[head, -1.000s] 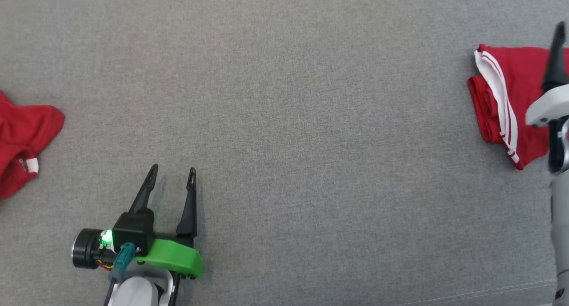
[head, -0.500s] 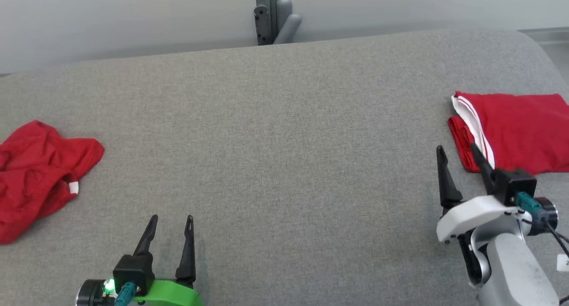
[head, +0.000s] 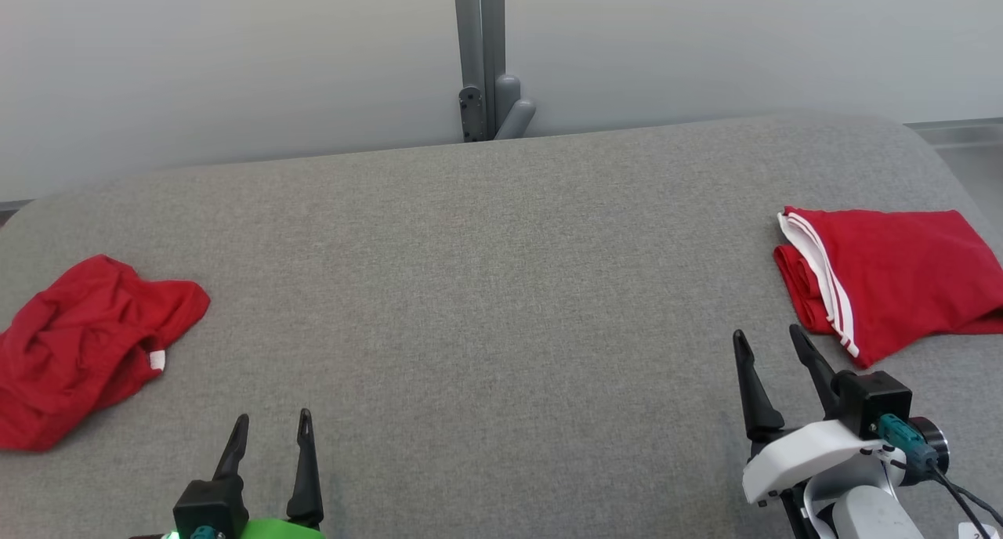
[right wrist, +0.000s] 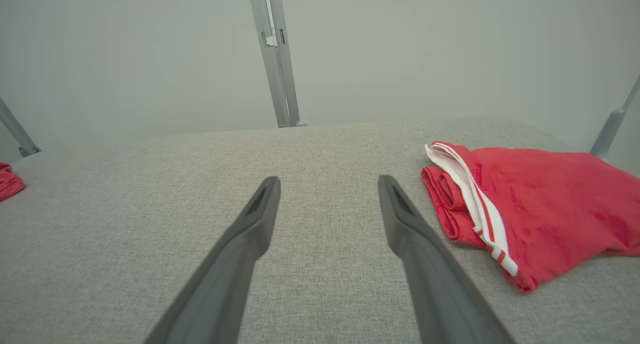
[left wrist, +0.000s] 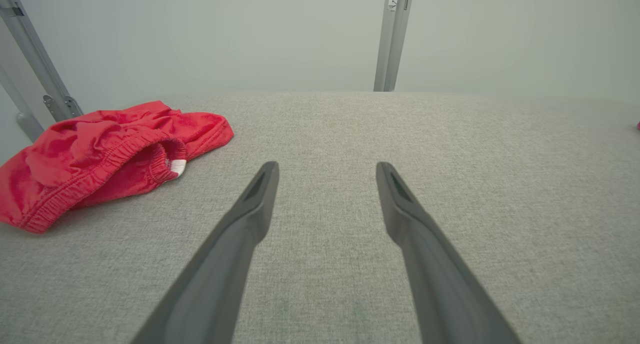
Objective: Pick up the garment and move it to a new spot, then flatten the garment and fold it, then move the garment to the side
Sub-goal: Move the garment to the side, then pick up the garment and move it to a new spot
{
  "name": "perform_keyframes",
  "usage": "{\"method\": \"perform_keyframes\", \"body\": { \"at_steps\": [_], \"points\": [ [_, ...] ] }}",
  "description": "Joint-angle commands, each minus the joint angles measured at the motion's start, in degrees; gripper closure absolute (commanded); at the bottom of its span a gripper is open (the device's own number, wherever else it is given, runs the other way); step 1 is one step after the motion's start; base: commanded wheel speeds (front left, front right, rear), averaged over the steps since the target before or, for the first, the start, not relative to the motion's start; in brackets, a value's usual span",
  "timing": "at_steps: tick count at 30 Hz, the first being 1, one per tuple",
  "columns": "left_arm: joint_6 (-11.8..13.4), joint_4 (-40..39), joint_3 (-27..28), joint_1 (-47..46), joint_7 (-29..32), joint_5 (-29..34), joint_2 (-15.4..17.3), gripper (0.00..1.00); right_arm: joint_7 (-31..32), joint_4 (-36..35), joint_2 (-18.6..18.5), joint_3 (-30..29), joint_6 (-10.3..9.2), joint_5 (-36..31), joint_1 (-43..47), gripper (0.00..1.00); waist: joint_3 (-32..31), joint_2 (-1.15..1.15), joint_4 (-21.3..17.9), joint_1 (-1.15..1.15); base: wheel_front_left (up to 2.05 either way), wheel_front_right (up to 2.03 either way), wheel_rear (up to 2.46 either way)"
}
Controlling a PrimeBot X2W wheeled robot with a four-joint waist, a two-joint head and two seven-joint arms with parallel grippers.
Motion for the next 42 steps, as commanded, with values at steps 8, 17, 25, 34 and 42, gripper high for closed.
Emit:
{"method": "perform_keyframes", "body": {
  "at_steps": [8,17,25,34,42],
  "points": [
    [0.38,-0.64,1.31,0.36,0.00,-0.28,0.12,0.00,-0.17,-1.25,-0.03,0.94,-0.09,0.83,1.77,0.00,-0.26,0.35,-0.66,0.00,0.00,0.00,0.00],
    [0.02,-0.23,0.94,0.02,0.00,-0.29,0.13,0.00,-0.17,-1.45,0.03,1.97,-0.09,1.54,1.99,0.00,0.45,0.35,0.79,0.00,0.00,0.00,0.00],
    [0.11,0.54,1.24,-0.67,0.00,0.32,0.16,0.00,-0.17,-0.79,0.00,5.84,-0.09,2.62,2.13,0.00,1.26,0.35,9.98,0.00,0.00,0.00,0.00],
    [-0.32,1.74,3.40,1.56,0.00,1.14,0.15,0.00,-0.17,0.11,0.00,9.68,-0.09,3.31,1.75,0.00,1.21,0.35,24.43,0.00,0.00,0.00,0.00],
    [-0.43,1.69,5.91,2.96,0.01,0.84,0.11,0.00,-0.17,0.26,-0.04,12.17,-0.09,4.42,1.07,0.00,1.15,0.35,31.41,0.00,0.00,0.00,0.00]
  ]
}}
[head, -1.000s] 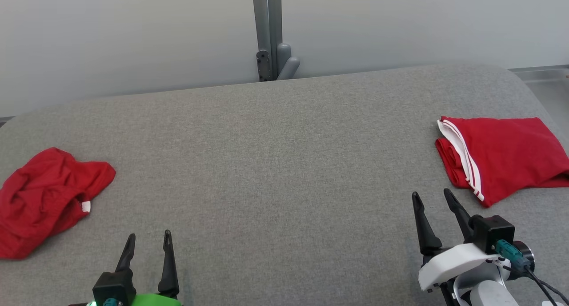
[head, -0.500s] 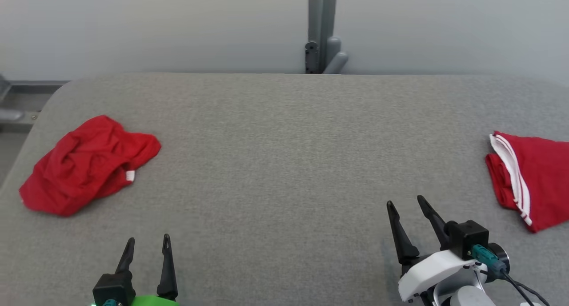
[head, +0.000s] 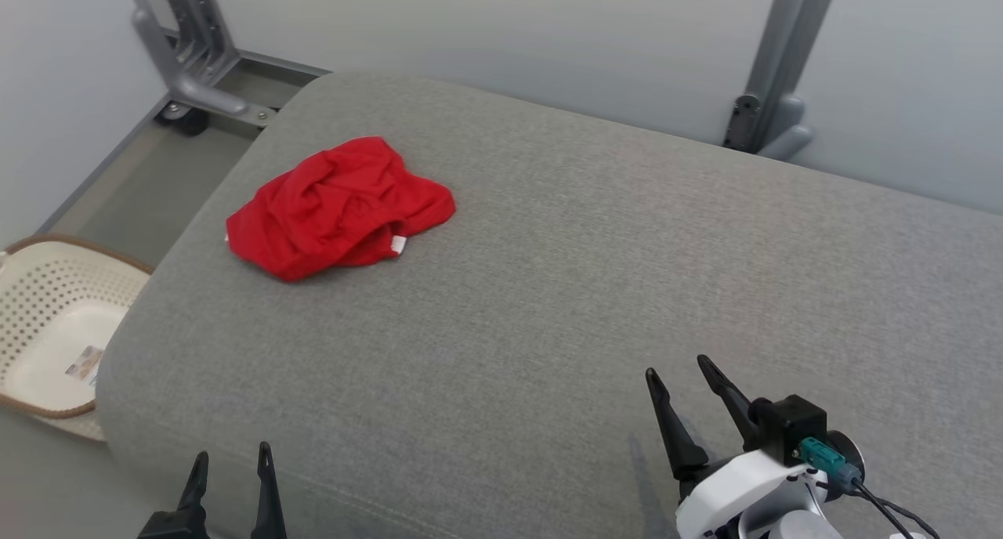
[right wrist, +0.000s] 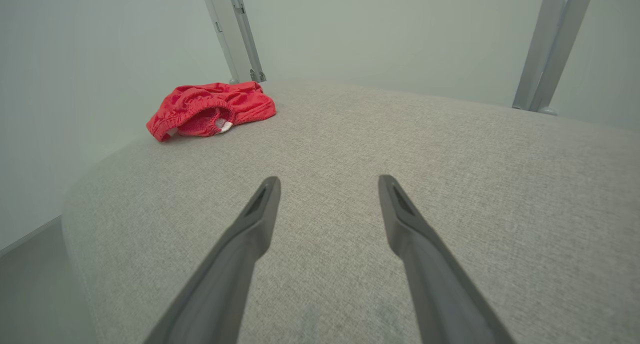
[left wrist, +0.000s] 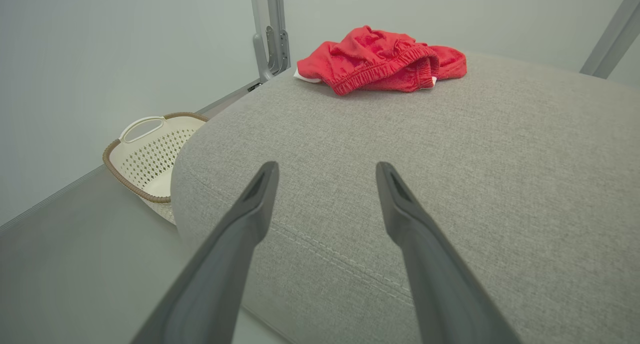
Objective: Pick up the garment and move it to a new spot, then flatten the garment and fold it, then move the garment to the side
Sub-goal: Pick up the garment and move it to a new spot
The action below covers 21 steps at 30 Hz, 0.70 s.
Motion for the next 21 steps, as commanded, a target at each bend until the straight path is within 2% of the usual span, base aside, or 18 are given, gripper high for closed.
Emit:
{"method": "perform_keyframes", "body": {
  "at_steps": [1,5,9,16,21],
  "points": [
    [0.02,-0.34,0.28,0.62,0.01,-0.45,0.10,0.00,-0.17,0.18,-0.24,0.35,-0.09,0.37,-0.29,0.00,0.11,0.35,6.48,0.00,0.00,0.00,0.00],
    [-0.50,-0.14,0.65,1.11,0.01,-3.06,0.09,0.00,-0.17,0.33,-0.25,1.42,-0.09,-0.04,-1.16,0.00,0.97,0.35,6.31,0.00,0.00,0.00,0.00],
    [-1.53,0.75,0.37,-0.34,0.01,-5.68,0.08,0.00,-0.17,0.64,-0.30,1.59,-0.09,-0.87,-2.00,0.00,2.70,0.35,4.23,0.00,0.00,0.00,0.00],
    [-3.13,3.95,3.28,-9.20,0.01,-6.37,0.20,0.00,-0.17,-0.57,-2.95,1.60,-0.09,-2.75,-4.74,0.00,8.87,0.35,-2.16,0.00,0.00,0.00,0.00],
    [-5.35,9.26,4.99,-19.78,0.01,-4.59,2.96,0.00,-0.17,-2.98,-6.27,0.37,-0.09,-3.06,-6.35,0.00,13.43,0.35,-6.01,0.00,0.00,0.00,0.00]
  ]
}}
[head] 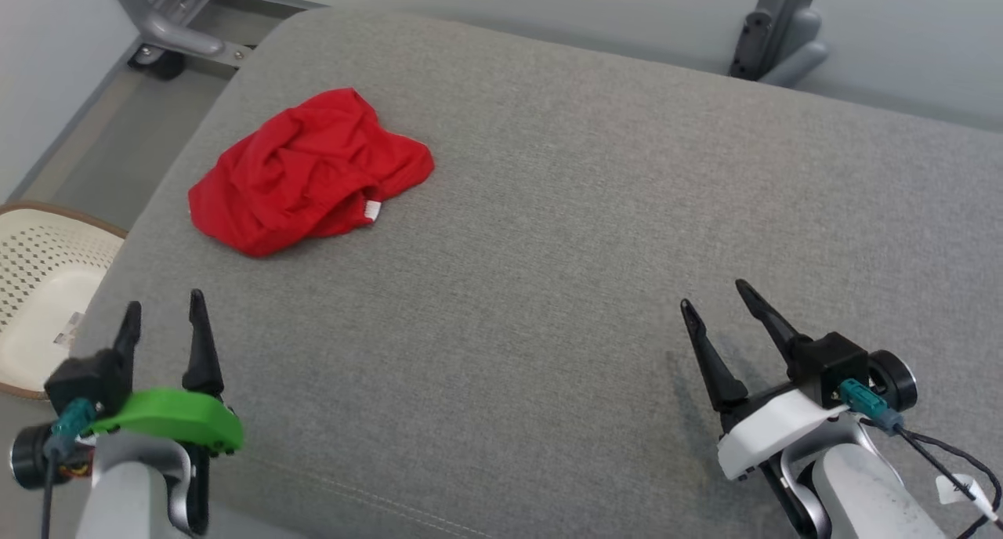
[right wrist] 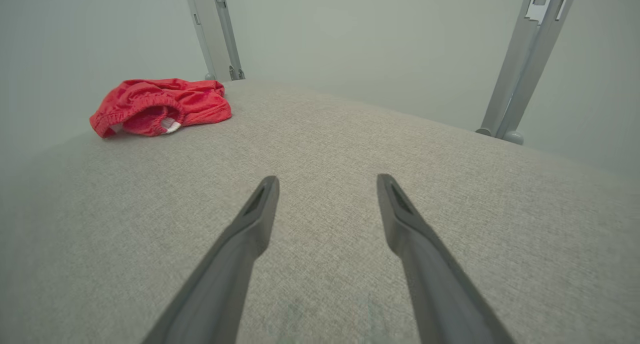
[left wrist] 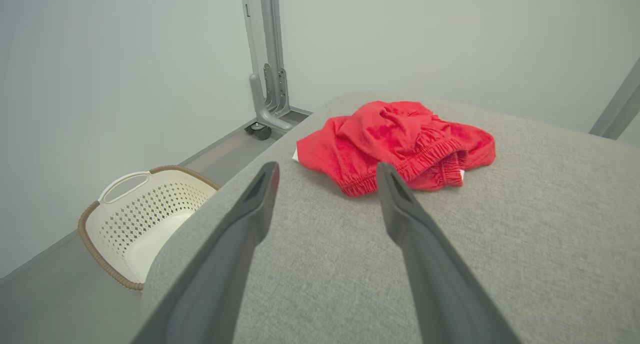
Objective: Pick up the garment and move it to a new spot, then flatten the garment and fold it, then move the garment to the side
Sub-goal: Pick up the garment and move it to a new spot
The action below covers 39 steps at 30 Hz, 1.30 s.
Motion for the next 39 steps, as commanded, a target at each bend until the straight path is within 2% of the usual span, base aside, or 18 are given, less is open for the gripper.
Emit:
{"method": "perform_keyframes", "body": {
  "at_steps": [1,7,10,15,21,26,28,29,32,39],
  "points": [
    [-0.57,2.23,-0.28,-3.34,0.01,0.32,1.11,0.00,-0.17,-0.80,-1.03,-0.37,-0.09,-0.57,-0.94,0.00,7.35,0.35,-7.11,0.00,0.00,0.00,0.00],
    [-1.45,13.19,-2.40,-14.92,0.01,1.26,6.94,0.00,-0.17,-2.58,-3.53,-0.43,-0.09,-0.90,-2.61,0.00,11.31,0.35,-11.23,0.00,0.00,0.00,0.00],
    [-1.50,18.95,-4.42,-19.38,0.01,2.56,8.75,0.00,-0.17,-3.10,-4.61,-1.17,-0.09,-1.13,-2.76,0.00,13.05,0.35,-13.27,0.00,0.00,0.00,0.00],
    [-0.47,26.06,-3.73,-22.98,0.00,1.99,9.51,0.00,-0.17,-3.78,-5.03,-2.41,-0.09,-0.89,-2.92,0.00,14.73,0.35,-15.42,0.00,0.00,0.00,0.00],
    [3.04,28.50,-1.58,-24.58,0.01,1.66,9.27,0.00,-0.17,-4.21,-5.13,-2.77,-0.09,-0.82,-2.82,0.00,15.72,0.35,-16.67,0.00,0.00,0.00,0.00],
    [4.06,30.09,-1.15,-24.96,0.01,2.18,9.07,0.00,-0.17,-3.72,-4.99,-3.09,-0.09,-0.64,-2.63,0.00,15.77,0.35,-16.83,0.00,0.00,0.00,0.00],
    [4.08,30.57,-0.88,-25.17,0.02,2.09,9.06,0.64,-0.17,-3.51,-4.97,-3.18,-0.09,-0.59,-2.67,0.00,15.75,0.35,-16.79,0.00,0.00,0.00,0.00],
    [3.91,30.77,-0.71,-25.26,0.02,1.88,9.04,1.00,-0.17,-3.45,-4.82,-3.21,-0.09,-0.65,-2.67,0.00,15.74,0.35,-16.77,0.00,0.00,0.00,0.00],
    [3.35,29.41,-0.16,-25.48,0.02,1.58,9.15,1.00,-0.17,-3.27,-4.49,-3.22,-0.09,-0.64,-2.91,0.00,15.58,0.35,-16.72,0.00,0.00,0.00,0.00],
    [0.46,17.07,-1.27,-23.13,-0.01,4.26,8.45,1.00,-0.17,-2.02,-2.53,-3.29,-0.09,0.25,-2.32,0.00,12.26,0.35,-16.99,0.00,0.00,0.00,0.00]
  ]
}}
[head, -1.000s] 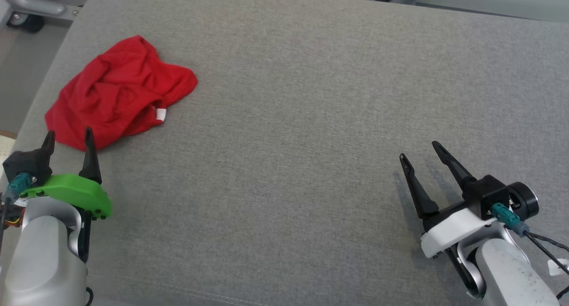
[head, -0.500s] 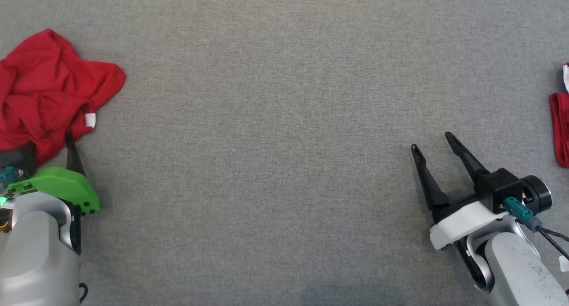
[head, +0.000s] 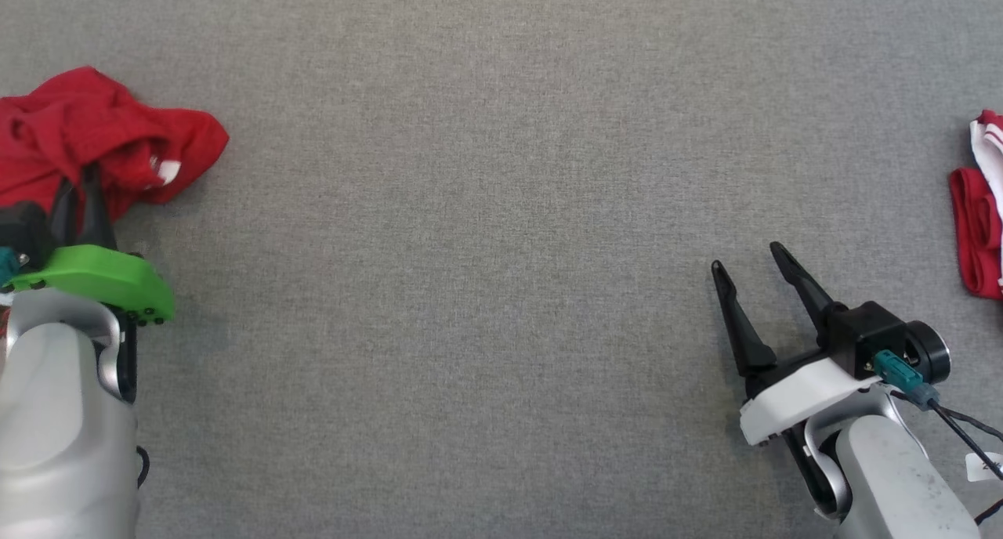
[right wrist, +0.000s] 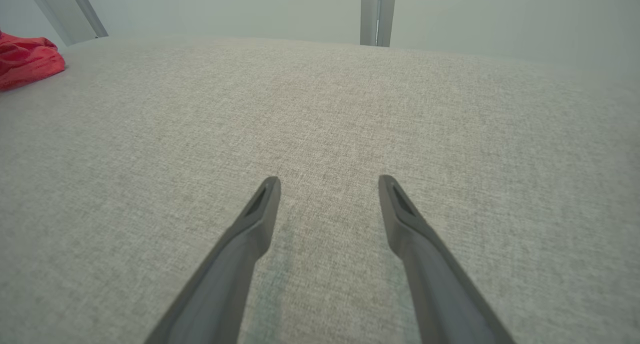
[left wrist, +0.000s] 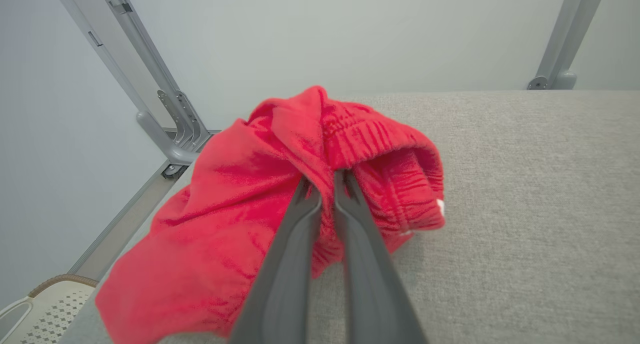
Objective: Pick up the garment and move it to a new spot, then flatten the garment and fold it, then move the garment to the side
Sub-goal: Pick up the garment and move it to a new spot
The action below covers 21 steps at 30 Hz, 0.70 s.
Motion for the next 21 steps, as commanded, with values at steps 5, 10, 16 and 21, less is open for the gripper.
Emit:
{"method": "perform_keyframes", "body": {
  "at_steps": [5,10,16,21],
  "points": [
    [-1.53,-8.83,-6.63,2.69,-0.01,3.39,-3.94,1.00,-0.17,1.71,2.72,0.03,-0.09,1.06,1.34,0.00,-5.51,0.35,-1.76,0.00,0.00,0.00,0.00],
    [-1.97,-12.24,-16.24,5.51,-0.01,1.64,-8.86,1.00,-0.17,3.17,4.79,0.58,-0.09,2.09,1.97,0.00,-9.20,0.35,-5.83,0.00,0.00,0.00,0.00],
    [-2.01,-10.43,-29.89,6.69,-0.02,-7.06,-10.85,1.00,-0.17,3.56,6.09,1.19,-0.09,2.66,2.11,0.00,-10.53,0.35,-13.08,0.00,0.00,0.00,0.00],
    [-0.81,-11.92,-40.43,5.16,-0.02,-17.04,-10.88,1.00,-0.17,3.55,6.79,1.58,-0.09,2.62,1.70,0.00,-10.08,0.35,-19.34,0.00,0.00,0.00,0.00]
  ]
}}
